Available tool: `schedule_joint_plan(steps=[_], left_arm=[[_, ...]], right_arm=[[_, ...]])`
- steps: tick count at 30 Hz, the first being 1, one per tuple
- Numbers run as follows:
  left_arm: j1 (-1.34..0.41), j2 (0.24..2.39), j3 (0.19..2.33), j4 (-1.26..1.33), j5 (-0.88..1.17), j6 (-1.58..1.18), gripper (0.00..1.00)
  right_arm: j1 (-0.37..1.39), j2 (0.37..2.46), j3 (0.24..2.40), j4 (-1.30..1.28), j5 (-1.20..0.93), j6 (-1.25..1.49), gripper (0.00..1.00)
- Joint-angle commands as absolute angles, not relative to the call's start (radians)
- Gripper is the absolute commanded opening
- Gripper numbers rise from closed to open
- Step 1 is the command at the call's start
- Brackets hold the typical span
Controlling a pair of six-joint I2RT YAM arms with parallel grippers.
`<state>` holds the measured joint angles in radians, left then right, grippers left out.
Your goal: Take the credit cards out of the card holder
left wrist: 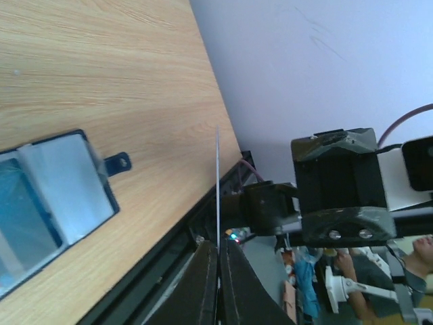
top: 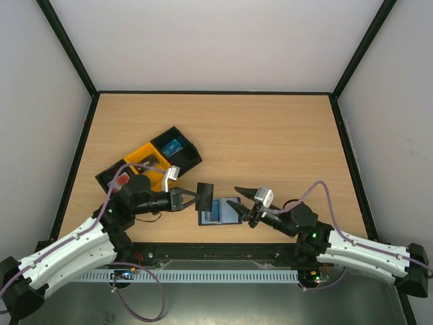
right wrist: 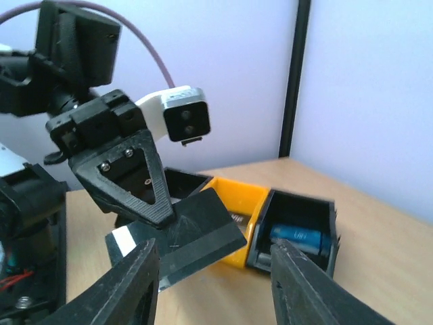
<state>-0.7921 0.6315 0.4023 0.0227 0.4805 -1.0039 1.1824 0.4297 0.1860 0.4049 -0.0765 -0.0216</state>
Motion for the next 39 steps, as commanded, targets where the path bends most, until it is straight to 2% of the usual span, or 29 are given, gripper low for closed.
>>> schedule_joint_plan(steps=[1,7,14,18,26,32,39], left_arm=[[-0.785,0.662,0.506,-0.041,0.58,-1.013,0.03],[-0.784,0.687,0.529,0.023,0.647,-1.109,0.03],[-0.784,0.729,0.533,0.043,0.679,-1.15,0.03],[-0.783,0.769,0.532,0.061,0.693,-1.17,0.03],[-0.784,0.807,0.487,0.188,0.738,-1.247,0.03],[-0.784,0.814,0.522,0.089,0.691,-1.193,0.03],[-0.783,0.83,0.536,0.11,0.702,-1.199,0.03]], right_arm=[[1.186,0.485,0.175,0.563,-0.117,-0.384,0.44],[1.186,0.589,0.191,0.55,-0.127,-0.578,0.47],[1.186,0.577,0.128,0.701,-0.066,-0.75,0.47],[1.186,0.555,0.111,0.72,-0.108,-0.833,0.46],[1.186,0.609,0.108,0.711,-0.077,-0.896,0.46],[1.186,0.645,0.085,0.751,-0.049,-0.903,0.46],[1.186,0.644,0.091,0.702,-0.037,-0.902,0.47]])
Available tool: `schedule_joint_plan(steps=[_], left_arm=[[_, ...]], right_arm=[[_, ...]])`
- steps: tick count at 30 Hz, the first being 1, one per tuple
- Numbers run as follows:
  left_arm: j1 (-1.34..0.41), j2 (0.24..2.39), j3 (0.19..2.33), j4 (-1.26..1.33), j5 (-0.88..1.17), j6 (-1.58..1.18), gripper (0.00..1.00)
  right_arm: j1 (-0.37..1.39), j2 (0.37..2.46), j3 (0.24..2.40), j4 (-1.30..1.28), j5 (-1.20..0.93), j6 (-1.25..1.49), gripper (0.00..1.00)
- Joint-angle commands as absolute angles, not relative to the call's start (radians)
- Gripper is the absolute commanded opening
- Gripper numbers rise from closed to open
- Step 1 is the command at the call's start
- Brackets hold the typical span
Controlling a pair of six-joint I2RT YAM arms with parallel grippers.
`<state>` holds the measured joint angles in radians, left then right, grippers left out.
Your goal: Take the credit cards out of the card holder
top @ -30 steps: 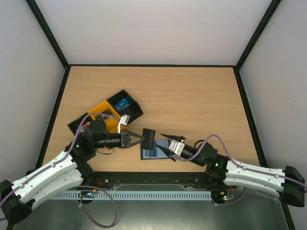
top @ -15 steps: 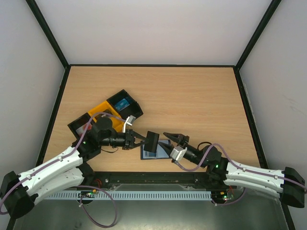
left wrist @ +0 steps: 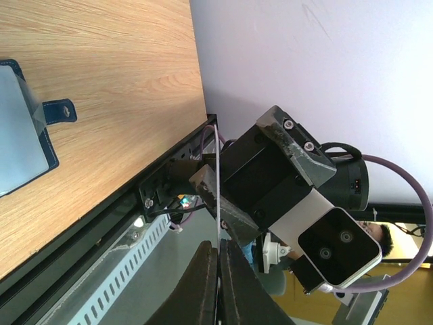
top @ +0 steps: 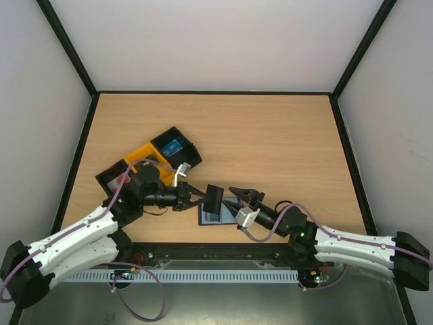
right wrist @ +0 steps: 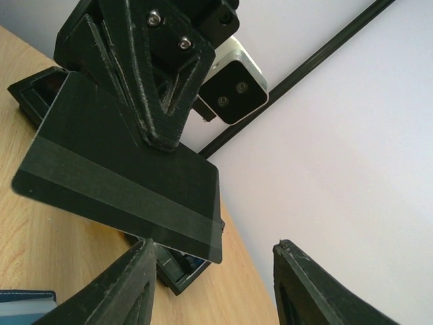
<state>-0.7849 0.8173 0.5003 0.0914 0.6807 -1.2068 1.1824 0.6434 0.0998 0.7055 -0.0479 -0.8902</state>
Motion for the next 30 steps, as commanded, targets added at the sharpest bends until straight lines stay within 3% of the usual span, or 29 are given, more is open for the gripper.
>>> schedule_joint_plan(steps=[1,20,27,30], left_arm=[[-0.783,0.838,0.537,0.114,0.706,-1.2,0.03],[-0.784,0.855,0.494,0.144,0.724,-1.21,0.03],[-0.784,0.887,0.466,0.188,0.746,-1.22,0.03],[-0.783,0.89,0.463,0.196,0.75,-1.224,0.03]], right_arm=[[1.186,0.648,0.093,0.697,-0.043,-0.9,0.47],[1.186,0.737,0.107,0.781,-0.06,-0.923,0.46],[1.187,0.775,0.1,0.863,-0.031,-0.957,0.34],[1.187,0.776,0.107,0.859,-0.032,-0.95,0.12]])
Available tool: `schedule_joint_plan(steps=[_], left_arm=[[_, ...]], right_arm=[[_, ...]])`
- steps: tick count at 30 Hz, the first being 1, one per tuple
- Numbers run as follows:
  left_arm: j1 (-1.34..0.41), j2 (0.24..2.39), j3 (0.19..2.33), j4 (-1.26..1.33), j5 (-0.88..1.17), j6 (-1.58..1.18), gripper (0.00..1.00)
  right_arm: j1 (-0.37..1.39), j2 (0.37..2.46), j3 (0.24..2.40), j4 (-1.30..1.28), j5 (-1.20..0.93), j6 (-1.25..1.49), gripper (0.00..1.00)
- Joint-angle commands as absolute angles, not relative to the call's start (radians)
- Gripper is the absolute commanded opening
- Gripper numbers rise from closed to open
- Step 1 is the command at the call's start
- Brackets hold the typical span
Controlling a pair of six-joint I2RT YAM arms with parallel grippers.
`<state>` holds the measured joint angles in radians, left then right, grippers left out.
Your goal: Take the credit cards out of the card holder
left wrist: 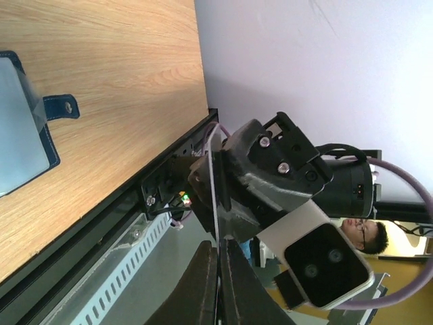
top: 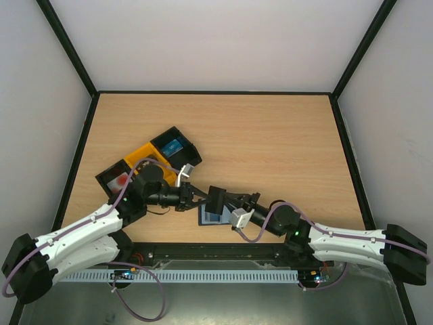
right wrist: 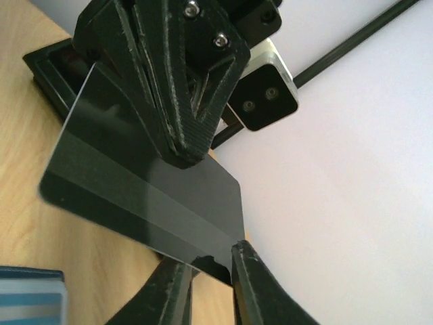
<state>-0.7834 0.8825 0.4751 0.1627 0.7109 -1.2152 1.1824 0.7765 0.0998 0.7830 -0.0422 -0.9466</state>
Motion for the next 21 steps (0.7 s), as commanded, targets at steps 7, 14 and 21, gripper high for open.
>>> schedule_joint_plan(steps=[7,14,21], left_arm=[[-0.781,0.888,0.484,0.14,0.723,-1.177,0.17],[-0.778,0.811,0.596,-0.128,0.488,-0.959,0.48],[-0.774,0.732,0.746,-0.318,0.327,-0.709,0.61]], right_arm=[[1.186,0.756,0.119,0.792,-0.046,-0.878,0.02],[1.186,0.739,0.266,0.543,-0.084,-0.636,0.02],[1.186,0.719,0.337,0.378,-0.251,-0.399,0.02]])
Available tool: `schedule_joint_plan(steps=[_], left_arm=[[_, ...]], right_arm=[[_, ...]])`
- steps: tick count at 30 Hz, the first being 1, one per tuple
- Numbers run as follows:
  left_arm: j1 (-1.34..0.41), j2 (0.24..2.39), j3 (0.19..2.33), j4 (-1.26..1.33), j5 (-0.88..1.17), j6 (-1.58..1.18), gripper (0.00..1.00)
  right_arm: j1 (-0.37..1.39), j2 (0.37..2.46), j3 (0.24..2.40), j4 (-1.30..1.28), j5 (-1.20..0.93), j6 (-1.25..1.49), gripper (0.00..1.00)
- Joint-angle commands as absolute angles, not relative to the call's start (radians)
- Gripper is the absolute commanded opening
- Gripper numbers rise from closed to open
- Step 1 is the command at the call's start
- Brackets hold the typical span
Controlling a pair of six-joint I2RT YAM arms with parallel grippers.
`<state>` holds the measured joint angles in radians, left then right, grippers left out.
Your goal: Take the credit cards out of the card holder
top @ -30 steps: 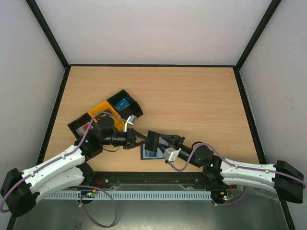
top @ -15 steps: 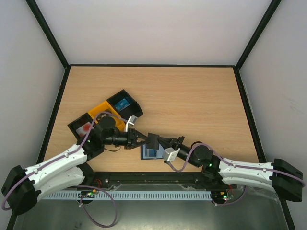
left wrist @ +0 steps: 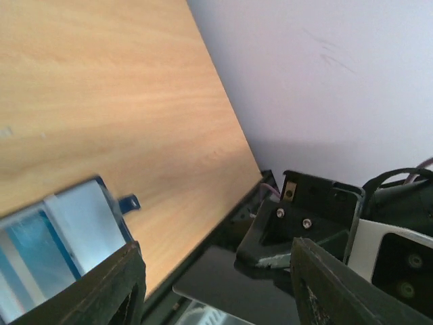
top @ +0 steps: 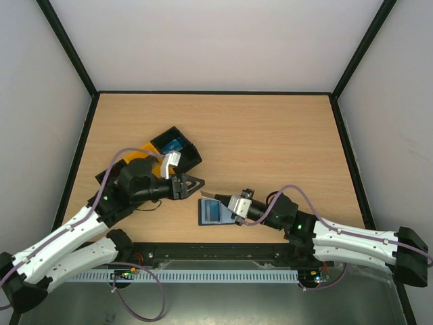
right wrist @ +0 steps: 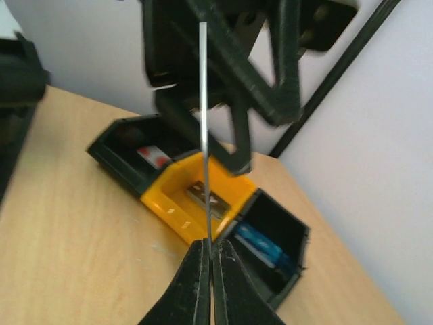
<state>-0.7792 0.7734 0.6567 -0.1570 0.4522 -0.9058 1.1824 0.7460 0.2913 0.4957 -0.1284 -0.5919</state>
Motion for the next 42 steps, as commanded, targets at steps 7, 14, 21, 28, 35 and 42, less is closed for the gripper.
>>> schedule_joint_plan(steps=[7,14,21,28,35,42], left_arm=[[-0.774,0.615,0.796,-0.37,0.355,-0.483,0.62],[-0.775,0.487,0.804,-0.366,0.475,-0.329,0.61],[-0.775,0.549,0.833,-0.478,0.62,-0.26,0.64],[-0.775,0.603,0.842,-0.582,0.706,-0.222,0.48],[-0.775,0.609,0.858,-0.639,0.736,-0.191,0.28],[-0.775,0.597,0.854,-0.648,0.776,-0.173,0.11]], right_arm=[[1.187,0.696,0.357,0.256,-0.368,-0.162,0.02],[1.187,0.802,0.438,0.221,-0.505,0.048,0.02],[1.186,0.929,0.56,0.21,-0.647,0.207,0.02],[1.186,0.985,0.642,0.116,-0.701,0.22,0.02],[1.186,1.011,0.665,0.042,-0.714,0.217,0.02],[1.186,0.994,0.659,0.027,-0.705,0.223,0.02]])
